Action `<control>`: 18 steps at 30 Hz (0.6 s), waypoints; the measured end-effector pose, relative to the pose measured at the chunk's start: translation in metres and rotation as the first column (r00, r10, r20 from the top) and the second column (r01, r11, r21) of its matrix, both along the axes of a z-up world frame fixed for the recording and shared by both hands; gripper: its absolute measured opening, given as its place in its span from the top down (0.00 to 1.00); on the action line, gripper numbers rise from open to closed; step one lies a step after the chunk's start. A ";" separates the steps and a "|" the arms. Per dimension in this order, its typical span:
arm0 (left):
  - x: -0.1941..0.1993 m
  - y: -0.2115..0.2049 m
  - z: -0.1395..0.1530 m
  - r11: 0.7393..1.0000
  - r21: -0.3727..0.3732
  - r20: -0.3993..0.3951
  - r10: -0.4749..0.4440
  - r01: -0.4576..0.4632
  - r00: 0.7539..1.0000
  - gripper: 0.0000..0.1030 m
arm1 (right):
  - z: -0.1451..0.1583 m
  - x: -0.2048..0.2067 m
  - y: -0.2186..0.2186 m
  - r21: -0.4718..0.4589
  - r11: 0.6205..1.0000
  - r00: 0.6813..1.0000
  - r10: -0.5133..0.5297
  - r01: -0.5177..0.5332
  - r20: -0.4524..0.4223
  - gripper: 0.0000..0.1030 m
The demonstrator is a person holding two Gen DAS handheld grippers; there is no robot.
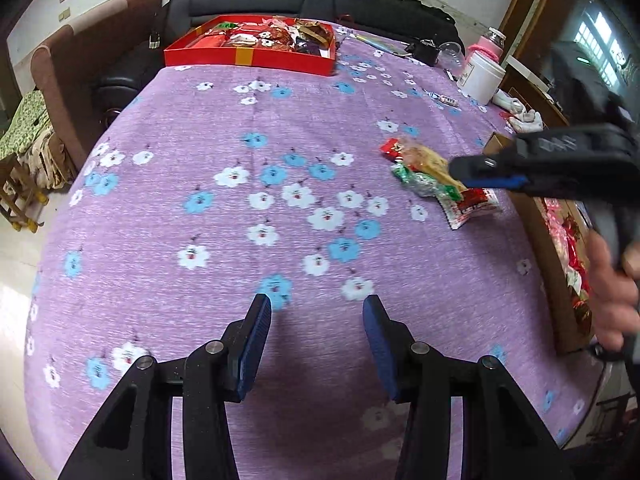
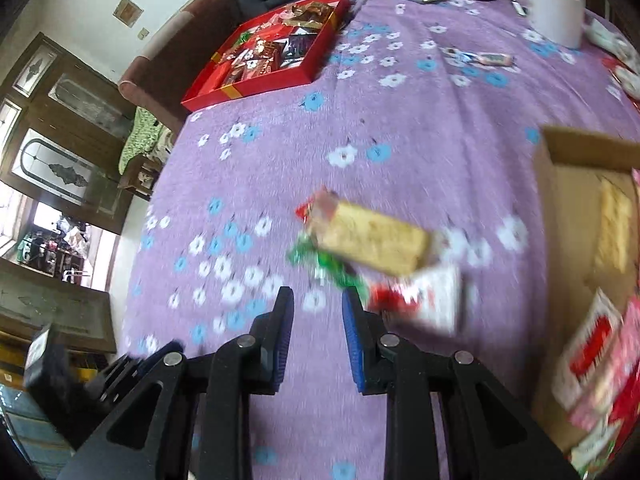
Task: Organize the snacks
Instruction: 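Grasp the yellow cake bar with the right gripper while the left gripper grasps the green-twist candy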
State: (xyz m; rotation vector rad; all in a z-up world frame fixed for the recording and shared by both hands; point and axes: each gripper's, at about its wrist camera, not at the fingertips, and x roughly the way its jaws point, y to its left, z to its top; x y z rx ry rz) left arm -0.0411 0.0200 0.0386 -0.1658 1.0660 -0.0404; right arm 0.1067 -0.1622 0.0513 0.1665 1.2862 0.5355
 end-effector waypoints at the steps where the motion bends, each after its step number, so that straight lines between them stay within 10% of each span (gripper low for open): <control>1: 0.000 0.002 0.000 1.000 0.001 0.001 -0.005 0.005 1.000 0.51 | -0.004 0.005 0.002 -0.005 1.000 1.000 -0.009 0.009 -0.003 0.77; 12: 0.016 0.021 -0.002 1.000 -0.028 0.004 -0.009 0.009 1.000 0.51 | -0.021 -0.007 0.033 0.165 0.983 0.984 0.099 -0.074 -0.146 0.77; 15: 0.022 0.021 -0.003 0.999 -0.040 0.004 -0.011 0.011 1.000 0.51 | 0.003 0.005 0.025 0.087 0.991 0.994 0.106 -0.105 -0.012 0.74; 18: 0.024 0.018 -0.005 0.999 -0.041 -0.001 -0.019 0.019 1.000 0.51 | 0.021 0.017 0.020 -0.097 0.985 0.973 0.160 -0.145 0.169 0.49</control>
